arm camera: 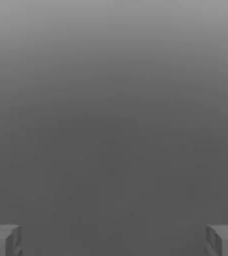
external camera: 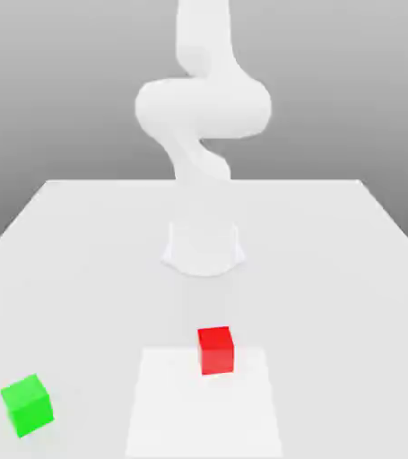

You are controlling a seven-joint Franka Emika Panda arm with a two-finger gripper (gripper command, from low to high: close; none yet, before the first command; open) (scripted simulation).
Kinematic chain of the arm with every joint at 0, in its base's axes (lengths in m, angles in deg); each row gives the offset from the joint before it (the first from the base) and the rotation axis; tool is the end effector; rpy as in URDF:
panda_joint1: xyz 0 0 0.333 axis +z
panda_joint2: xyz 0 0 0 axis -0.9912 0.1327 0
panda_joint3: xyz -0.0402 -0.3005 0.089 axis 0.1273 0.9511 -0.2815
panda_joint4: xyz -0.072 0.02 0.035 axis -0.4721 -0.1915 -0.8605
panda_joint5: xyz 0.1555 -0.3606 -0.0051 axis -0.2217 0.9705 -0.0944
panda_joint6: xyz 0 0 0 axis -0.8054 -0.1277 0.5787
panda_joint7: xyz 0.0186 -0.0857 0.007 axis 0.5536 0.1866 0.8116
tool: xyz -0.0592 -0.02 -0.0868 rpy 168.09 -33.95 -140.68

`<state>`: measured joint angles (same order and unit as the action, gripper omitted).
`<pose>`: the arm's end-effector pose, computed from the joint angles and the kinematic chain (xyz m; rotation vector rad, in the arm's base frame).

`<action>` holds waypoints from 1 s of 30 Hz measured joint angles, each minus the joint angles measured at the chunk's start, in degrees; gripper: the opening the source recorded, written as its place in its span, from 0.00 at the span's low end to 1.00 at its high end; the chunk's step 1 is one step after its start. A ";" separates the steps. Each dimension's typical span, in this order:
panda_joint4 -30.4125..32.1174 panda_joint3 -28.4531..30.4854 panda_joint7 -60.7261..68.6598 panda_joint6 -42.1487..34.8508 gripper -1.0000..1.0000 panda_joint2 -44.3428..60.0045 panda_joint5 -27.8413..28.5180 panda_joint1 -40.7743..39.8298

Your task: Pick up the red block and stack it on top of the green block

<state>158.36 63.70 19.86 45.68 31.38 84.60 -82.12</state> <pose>0.3733 0.0020 0.6611 -2.5010 1.0358 -0.9432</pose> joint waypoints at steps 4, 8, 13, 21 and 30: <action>7.01 -0.05 1.16 5.48 0.50 6.98 -0.10 0.53; 13.96 -0.04 2.25 10.87 0.50 13.88 -0.09 1.14; 23.18 -0.03 3.67 17.99 0.50 23.17 -0.07 1.94; 31.05 -0.26 5.18 35.26 0.50 45.42 0.06 2.61; 30.17 -0.08 4.94 41.52 0.00 52.75 0.35 2.79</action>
<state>188.53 63.62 24.79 87.20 84.13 84.95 -79.32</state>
